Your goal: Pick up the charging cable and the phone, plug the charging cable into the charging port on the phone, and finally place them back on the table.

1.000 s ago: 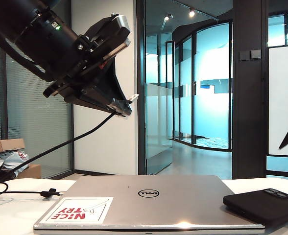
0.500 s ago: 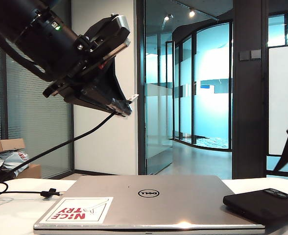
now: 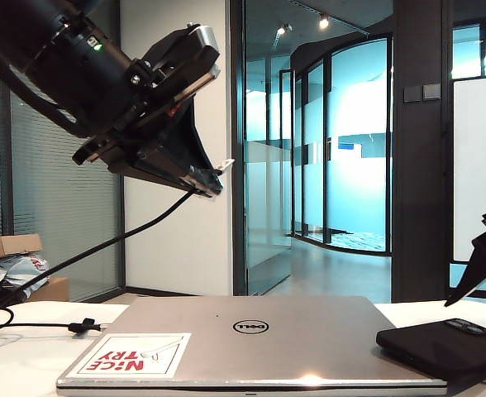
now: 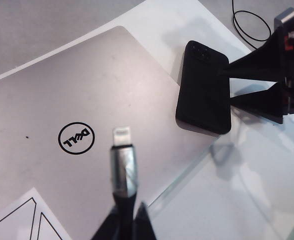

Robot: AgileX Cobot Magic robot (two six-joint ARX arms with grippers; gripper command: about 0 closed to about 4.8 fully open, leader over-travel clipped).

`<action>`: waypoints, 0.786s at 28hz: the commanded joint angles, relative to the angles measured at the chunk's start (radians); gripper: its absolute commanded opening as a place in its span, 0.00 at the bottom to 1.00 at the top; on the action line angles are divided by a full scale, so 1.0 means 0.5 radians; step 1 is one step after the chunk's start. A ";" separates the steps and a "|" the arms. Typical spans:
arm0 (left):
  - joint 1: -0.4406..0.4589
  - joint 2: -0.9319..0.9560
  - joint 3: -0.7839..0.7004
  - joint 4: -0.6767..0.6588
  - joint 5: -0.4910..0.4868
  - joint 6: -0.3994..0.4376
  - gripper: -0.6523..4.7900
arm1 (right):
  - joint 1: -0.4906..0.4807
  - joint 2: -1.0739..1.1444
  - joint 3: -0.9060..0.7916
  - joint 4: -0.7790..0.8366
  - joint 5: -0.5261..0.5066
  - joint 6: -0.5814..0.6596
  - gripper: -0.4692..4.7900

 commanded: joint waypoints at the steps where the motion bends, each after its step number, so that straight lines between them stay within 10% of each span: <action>1: 0.000 -0.011 0.004 0.027 0.007 0.008 0.11 | -0.002 0.116 0.014 0.119 -0.062 0.034 0.93; 16: 0.000 -0.011 0.004 0.028 0.007 0.008 0.11 | -0.001 0.227 0.083 0.205 -0.062 0.034 0.92; 22: 0.000 -0.011 0.004 0.031 0.007 0.008 0.11 | 0.000 0.227 0.083 0.204 -0.056 0.034 0.64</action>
